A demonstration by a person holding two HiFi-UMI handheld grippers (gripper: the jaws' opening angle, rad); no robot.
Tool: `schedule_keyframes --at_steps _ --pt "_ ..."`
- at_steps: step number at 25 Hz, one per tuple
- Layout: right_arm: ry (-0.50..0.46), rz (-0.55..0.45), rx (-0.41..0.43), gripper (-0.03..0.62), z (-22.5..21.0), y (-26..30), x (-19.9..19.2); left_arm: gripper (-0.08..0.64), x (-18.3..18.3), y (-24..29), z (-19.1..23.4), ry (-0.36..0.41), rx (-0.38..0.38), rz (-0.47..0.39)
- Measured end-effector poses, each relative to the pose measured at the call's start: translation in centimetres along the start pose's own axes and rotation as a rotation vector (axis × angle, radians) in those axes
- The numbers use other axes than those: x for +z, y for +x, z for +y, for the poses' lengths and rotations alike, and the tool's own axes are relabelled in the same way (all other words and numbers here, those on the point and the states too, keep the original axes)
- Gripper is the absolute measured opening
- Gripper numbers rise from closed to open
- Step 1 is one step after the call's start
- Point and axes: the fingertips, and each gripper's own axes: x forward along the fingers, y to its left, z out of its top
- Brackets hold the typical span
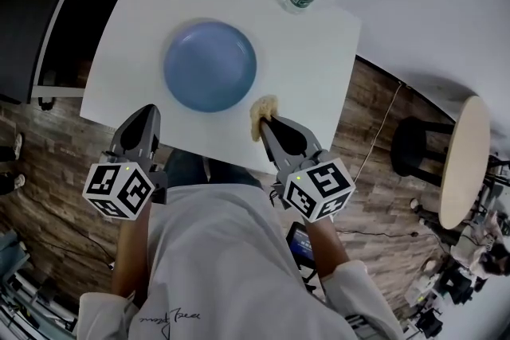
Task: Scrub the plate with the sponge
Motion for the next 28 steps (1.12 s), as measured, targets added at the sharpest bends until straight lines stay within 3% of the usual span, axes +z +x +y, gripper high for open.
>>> schedule_keyframes --at_steps 12,18,28 --pt "0.033 0.027 -0.098 0.029 0.8 4.9 1.6 0.006 2.7 4.6 4.5 0.03 -0.1 0.075" --pt "0.04 0.041 -0.203 0.029 0.4 7.2 1.3 0.006 3.4 7.0 6.7 0.056 -0.165 0.128" --pt "0.043 0.111 -0.323 0.029 -0.7 10.9 0.8 0.024 1.9 11.7 9.3 0.099 -0.277 0.253"
